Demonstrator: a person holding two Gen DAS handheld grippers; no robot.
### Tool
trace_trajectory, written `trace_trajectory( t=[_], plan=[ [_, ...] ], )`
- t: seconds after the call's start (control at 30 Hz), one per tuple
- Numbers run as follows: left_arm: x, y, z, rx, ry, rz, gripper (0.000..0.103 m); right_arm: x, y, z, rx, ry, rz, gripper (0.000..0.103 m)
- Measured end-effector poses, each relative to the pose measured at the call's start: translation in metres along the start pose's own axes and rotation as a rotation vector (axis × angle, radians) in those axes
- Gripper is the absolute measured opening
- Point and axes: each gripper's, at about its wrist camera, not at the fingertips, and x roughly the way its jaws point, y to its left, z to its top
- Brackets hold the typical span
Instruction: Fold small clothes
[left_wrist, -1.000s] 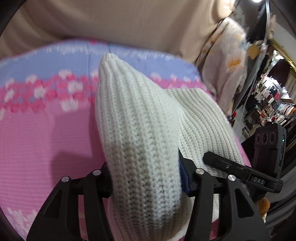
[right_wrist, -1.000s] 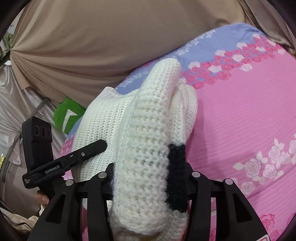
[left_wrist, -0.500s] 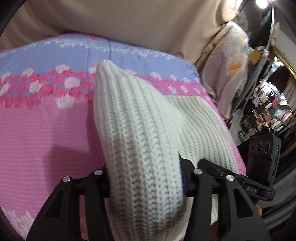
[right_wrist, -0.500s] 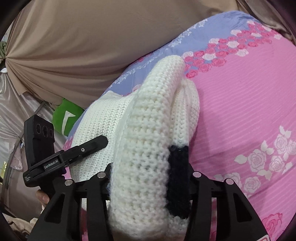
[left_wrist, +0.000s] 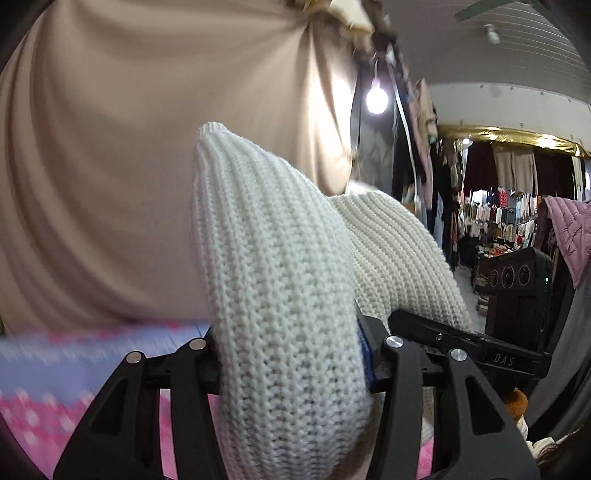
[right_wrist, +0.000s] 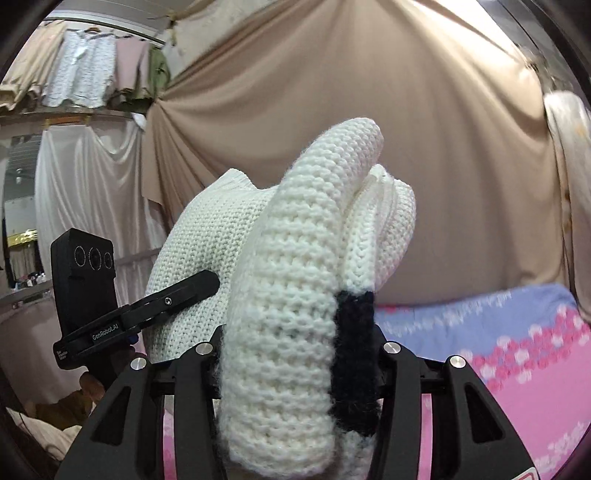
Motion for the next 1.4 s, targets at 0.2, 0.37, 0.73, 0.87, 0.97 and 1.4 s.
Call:
trace_trajectory(
  t=[0.2, 0.37, 0.73, 0.87, 0.97, 1.4],
  plan=[
    [-0.026, 0.039, 0.031, 0.037, -0.093, 0.102, 0.052, 0.06, 0.028, 0.037, -0.02, -0.016, 0.094, 0.051],
    [0.012, 0.121, -0.001, -0.094, 0.083, 0.221, 0.056, 0.167, 0.0, -0.008, 0.1, 0.192, 0.068, 0.055],
    [0.051, 0.26, -0.218, -0.385, 0.541, 0.474, 0.057, 0.222, -0.097, -0.206, 0.355, 0.546, -0.201, 0.052],
    [0.046, 0.226, -0.194, -0.306, 0.507, 0.492, 0.058, 0.226, -0.049, -0.174, 0.179, 0.511, -0.176, 0.05],
    [0.059, 0.208, -0.187, -0.249, 0.505, 0.499, 0.058, 0.252, -0.021, -0.175, 0.065, 0.542, -0.166, 0.047],
    [0.085, 0.203, -0.231, -0.139, 0.573, 0.638, 0.062, 0.311, -0.051, -0.224, -0.042, 0.626, -0.332, 0.036]
  ],
)
